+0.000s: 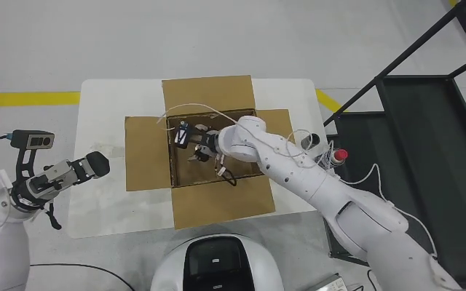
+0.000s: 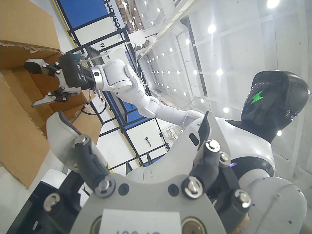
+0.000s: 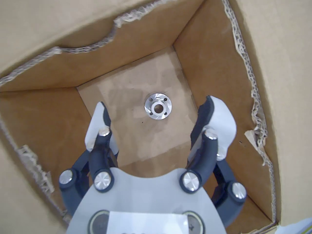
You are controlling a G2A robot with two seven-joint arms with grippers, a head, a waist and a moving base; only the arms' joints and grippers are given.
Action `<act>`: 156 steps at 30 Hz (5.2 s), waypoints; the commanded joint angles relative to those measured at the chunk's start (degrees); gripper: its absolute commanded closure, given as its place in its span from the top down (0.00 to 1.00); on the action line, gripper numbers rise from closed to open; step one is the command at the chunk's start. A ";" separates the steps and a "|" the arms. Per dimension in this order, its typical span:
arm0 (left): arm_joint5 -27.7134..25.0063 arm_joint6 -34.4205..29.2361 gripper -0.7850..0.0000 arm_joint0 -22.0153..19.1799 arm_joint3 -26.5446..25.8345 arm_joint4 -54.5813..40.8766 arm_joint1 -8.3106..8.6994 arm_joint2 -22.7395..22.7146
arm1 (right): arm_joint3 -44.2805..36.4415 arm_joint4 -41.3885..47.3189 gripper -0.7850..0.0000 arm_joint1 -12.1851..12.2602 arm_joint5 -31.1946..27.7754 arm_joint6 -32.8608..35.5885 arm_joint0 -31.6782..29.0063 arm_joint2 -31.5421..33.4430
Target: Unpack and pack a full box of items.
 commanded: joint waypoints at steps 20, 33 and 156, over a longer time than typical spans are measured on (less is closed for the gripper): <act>0.00 0.00 1.00 0.00 0.00 0.00 0.00 0.00 | -39.26 -9.06 1.00 15.16 -15.09 -30.35 -60.66 59.00; 0.00 0.00 1.00 0.00 0.00 0.00 0.00 0.00 | -37.03 -11.13 1.00 15.35 -17.17 -37.42 -63.10 61.28; 0.00 0.00 1.00 0.00 0.00 0.00 0.00 0.00 | -38.51 -25.82 0.00 13.02 -3.61 -46.19 -52.62 45.70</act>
